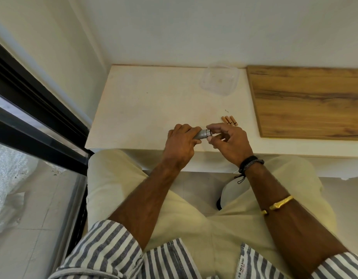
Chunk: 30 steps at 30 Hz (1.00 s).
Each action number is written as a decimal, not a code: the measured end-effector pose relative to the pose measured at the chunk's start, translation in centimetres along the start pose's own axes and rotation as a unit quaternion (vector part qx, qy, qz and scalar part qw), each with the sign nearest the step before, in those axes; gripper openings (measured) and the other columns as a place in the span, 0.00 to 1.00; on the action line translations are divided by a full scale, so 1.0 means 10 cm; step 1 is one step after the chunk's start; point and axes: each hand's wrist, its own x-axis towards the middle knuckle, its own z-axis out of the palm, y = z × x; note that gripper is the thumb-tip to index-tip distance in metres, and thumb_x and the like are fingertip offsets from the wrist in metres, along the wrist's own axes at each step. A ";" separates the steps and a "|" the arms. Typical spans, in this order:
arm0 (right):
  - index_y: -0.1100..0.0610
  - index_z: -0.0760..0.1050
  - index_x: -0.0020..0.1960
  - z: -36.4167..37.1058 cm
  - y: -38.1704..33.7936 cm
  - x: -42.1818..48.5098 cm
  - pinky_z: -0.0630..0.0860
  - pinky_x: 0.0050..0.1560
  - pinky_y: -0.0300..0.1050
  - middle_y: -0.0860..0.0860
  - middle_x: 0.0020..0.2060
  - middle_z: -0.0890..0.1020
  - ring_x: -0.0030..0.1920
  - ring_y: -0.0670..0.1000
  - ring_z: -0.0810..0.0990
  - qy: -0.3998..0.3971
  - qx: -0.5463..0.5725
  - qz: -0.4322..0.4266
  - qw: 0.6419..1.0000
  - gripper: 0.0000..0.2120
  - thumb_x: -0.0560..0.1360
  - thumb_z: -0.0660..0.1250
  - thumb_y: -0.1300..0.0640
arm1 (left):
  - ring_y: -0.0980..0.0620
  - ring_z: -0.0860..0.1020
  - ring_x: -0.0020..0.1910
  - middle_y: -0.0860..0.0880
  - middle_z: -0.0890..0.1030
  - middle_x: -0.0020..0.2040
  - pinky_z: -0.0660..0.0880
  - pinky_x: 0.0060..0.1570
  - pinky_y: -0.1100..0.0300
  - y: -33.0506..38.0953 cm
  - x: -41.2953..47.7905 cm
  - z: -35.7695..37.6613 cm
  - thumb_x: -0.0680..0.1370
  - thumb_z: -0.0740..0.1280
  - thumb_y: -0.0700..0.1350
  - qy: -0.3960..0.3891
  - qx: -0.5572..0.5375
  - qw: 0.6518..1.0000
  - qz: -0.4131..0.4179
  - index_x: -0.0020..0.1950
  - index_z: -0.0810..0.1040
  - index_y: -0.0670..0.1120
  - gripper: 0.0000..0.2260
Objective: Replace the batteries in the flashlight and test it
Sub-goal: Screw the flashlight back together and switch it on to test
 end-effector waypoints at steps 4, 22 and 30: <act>0.55 0.82 0.57 0.03 0.00 -0.01 0.84 0.43 0.42 0.51 0.41 0.87 0.38 0.46 0.85 0.021 -0.005 0.012 1.000 0.11 0.78 0.71 0.51 | 0.47 0.72 0.55 0.48 0.79 0.56 0.67 0.54 0.53 0.01 0.00 0.01 0.80 0.65 0.46 0.002 0.007 1.000 0.010 0.66 0.76 0.49 0.14; 0.53 0.80 0.61 0.03 0.00 -0.02 0.81 0.49 0.42 0.47 0.47 0.83 0.44 0.44 0.83 -0.009 -0.040 -0.021 0.999 0.12 0.78 0.71 0.58 | 0.46 0.72 0.56 0.47 0.79 0.57 0.67 0.55 0.52 0.00 -0.01 0.00 0.81 0.65 0.46 -0.017 -0.007 1.000 -0.005 0.67 0.75 0.48 0.15; 0.59 0.80 0.47 0.01 -0.01 -0.02 0.81 0.43 0.55 0.55 0.34 0.83 0.36 0.57 0.82 0.018 -0.115 0.020 0.993 0.21 0.82 0.61 0.41 | 0.47 0.72 0.55 0.47 0.79 0.57 0.67 0.56 0.53 0.04 -0.01 0.00 0.81 0.65 0.46 -0.017 -0.001 1.000 0.024 0.67 0.75 0.49 0.14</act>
